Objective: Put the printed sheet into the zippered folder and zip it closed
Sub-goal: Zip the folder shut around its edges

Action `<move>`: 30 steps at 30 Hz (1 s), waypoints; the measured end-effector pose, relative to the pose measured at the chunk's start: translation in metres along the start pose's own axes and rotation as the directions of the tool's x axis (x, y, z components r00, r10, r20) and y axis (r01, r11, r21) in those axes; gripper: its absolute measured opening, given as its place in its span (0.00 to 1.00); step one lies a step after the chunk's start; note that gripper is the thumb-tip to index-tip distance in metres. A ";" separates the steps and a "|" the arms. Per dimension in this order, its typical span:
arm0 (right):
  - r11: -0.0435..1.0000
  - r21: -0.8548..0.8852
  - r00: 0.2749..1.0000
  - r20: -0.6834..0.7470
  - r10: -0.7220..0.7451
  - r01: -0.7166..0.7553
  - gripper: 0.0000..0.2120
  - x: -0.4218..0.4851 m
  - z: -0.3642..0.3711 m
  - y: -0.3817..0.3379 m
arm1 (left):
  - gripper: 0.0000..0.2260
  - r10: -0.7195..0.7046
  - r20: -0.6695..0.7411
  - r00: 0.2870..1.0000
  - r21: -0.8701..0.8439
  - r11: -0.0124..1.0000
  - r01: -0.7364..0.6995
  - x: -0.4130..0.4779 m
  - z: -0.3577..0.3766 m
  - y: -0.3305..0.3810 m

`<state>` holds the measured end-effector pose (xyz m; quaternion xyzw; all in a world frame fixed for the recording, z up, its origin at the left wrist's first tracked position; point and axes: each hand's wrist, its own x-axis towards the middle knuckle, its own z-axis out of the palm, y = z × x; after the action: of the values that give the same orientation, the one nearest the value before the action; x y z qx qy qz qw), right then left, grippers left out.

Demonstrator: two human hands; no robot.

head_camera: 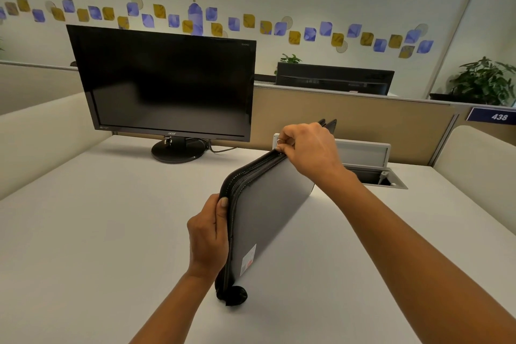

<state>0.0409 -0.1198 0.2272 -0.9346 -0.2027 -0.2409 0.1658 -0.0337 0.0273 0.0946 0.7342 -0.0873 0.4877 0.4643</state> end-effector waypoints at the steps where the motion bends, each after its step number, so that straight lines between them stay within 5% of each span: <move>1: 1.000 0.001 1.000 -0.010 -0.001 0.001 0.07 -0.001 0.001 0.000 | 0.19 -0.005 0.000 1.000 -0.005 1.000 0.005 0.000 0.000 0.001; 12: 0.999 -0.041 0.995 -0.100 -0.015 0.011 0.08 0.000 0.014 -0.004 | 0.10 -0.159 0.012 0.987 -0.120 0.980 0.159 0.014 0.000 0.025; 18: 1.000 0.021 0.992 -0.126 0.000 0.003 0.07 -0.004 0.017 -0.005 | 0.15 -0.079 0.159 0.984 0.241 0.970 0.038 0.031 0.002 0.038; 27: 0.994 0.057 0.978 -0.194 -0.081 0.093 0.05 -0.018 0.017 -0.021 | 0.09 -0.087 0.164 0.983 0.303 0.952 0.033 0.052 -0.019 0.029; 30: 0.985 0.111 0.973 -0.208 -0.104 0.129 0.05 -0.019 0.016 -0.033 | 0.08 -0.026 0.212 0.977 0.410 0.910 -0.065 0.062 -0.027 0.032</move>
<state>0.0169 -0.0909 0.2110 -0.8797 -0.2541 -0.3307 0.2287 -0.0379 0.0504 0.1659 0.8629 -0.0385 0.4182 0.2811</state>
